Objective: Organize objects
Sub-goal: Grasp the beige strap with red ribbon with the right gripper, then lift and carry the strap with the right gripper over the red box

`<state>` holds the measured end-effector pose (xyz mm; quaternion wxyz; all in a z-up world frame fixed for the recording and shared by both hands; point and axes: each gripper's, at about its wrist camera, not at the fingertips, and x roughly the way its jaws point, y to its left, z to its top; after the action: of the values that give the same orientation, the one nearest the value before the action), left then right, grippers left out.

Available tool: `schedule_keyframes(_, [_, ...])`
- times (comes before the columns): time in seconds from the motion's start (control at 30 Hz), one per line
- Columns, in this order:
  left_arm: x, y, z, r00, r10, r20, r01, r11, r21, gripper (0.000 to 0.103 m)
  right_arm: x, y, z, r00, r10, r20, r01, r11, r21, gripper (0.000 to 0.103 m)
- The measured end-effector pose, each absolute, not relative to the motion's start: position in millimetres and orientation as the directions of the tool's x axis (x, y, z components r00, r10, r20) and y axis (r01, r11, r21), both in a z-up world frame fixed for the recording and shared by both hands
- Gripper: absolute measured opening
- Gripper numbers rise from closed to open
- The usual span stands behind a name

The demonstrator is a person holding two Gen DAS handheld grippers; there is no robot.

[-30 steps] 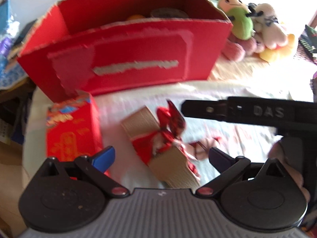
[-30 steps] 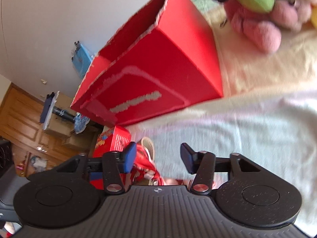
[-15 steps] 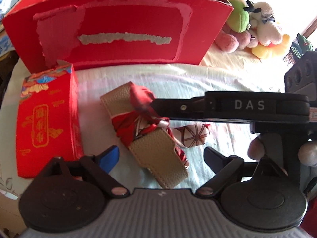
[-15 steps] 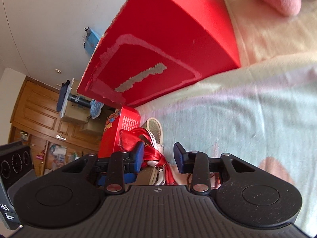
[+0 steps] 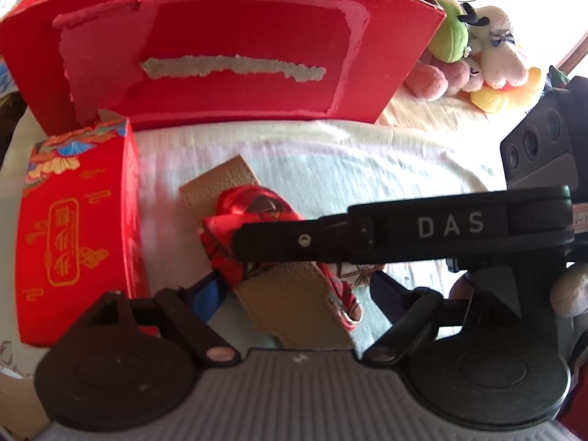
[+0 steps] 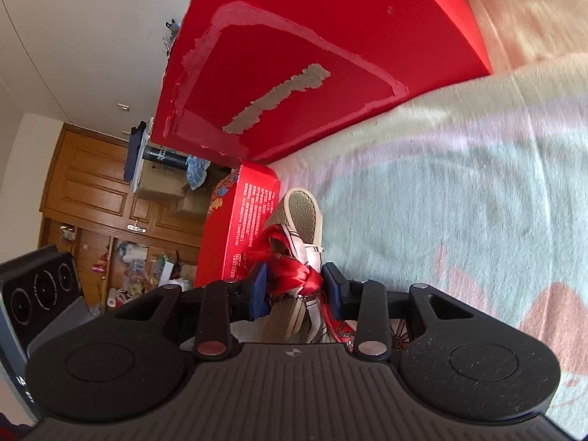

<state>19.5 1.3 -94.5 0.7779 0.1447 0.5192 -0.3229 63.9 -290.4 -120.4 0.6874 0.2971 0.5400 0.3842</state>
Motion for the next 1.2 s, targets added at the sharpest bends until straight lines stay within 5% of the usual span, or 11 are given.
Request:
schedule_keyframes(0.57, [2, -18, -81, 0.238, -0.374, -0.896, 0.735, 0.673, -0.086, 0.08, 46, -318, -104, 0.154, 0.82, -0.551, -0.159, 0.571, 0.805, 0.029])
schedule_keyframes(1.2, [-1, -89, 18, 0.206, -0.626, -0.752, 0.928, 0.369, -0.054, 0.08, 48, -367, 4, 0.532, 0.678, -0.507, -0.146, 0.663, 0.734, 0.029])
